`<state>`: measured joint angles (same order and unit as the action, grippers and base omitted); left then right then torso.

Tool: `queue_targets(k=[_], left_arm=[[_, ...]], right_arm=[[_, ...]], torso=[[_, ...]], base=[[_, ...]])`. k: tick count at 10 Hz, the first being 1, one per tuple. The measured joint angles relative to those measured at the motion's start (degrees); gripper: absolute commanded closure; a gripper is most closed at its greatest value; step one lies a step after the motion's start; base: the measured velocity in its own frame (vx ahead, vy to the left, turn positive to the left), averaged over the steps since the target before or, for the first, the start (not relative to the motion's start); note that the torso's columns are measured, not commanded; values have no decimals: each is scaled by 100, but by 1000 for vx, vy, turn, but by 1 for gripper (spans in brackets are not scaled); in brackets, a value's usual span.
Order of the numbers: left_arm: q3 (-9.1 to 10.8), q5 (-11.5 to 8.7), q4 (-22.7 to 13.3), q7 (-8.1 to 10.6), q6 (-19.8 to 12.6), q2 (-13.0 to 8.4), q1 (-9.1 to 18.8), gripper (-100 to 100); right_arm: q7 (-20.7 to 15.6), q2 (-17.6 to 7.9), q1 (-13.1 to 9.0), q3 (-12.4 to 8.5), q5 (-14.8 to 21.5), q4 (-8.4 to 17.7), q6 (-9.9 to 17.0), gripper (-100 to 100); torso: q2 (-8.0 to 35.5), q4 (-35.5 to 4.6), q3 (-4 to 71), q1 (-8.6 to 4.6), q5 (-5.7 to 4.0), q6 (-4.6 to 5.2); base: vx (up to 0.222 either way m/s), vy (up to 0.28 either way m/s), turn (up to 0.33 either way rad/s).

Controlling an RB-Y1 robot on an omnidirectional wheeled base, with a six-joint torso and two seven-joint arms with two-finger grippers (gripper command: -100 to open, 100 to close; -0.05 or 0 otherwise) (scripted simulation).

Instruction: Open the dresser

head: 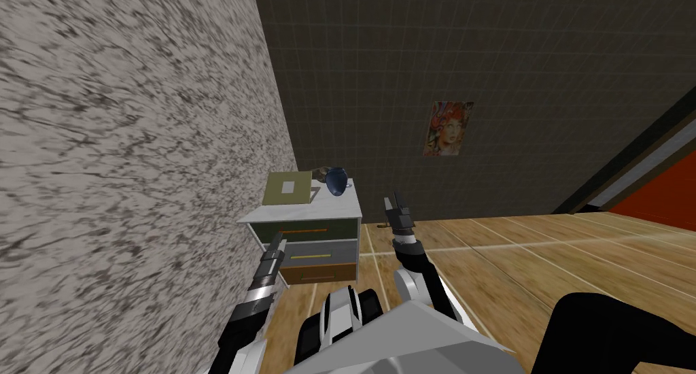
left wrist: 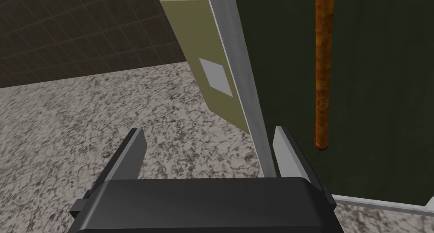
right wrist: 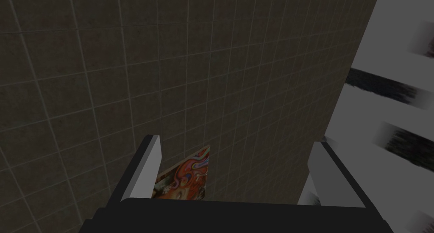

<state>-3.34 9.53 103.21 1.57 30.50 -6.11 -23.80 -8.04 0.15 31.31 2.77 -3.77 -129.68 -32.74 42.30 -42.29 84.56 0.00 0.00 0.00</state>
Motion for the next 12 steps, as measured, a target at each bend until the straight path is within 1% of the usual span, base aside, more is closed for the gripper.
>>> queue_targets(k=[2,6,12], left_arm=[[-26,26,-211,-48,42,-10,67,-100],[-70,75,-742,-149,200,-48,205,-100],[-166,166,-1482,-330,406,-42,393,-100]], right_arm=[[0,0,0,0,0,0,0,0],[0,0,0,0,0,0,0,0],[0,0,0,0,0,0,0,0]], torso=[[-3,1,2,1,0,0],[-3,1,2,1,0,0],[-1,0,1,0,0,-1]], base=[[33,15,-37],[39,17,-45],[34,17,-37]])
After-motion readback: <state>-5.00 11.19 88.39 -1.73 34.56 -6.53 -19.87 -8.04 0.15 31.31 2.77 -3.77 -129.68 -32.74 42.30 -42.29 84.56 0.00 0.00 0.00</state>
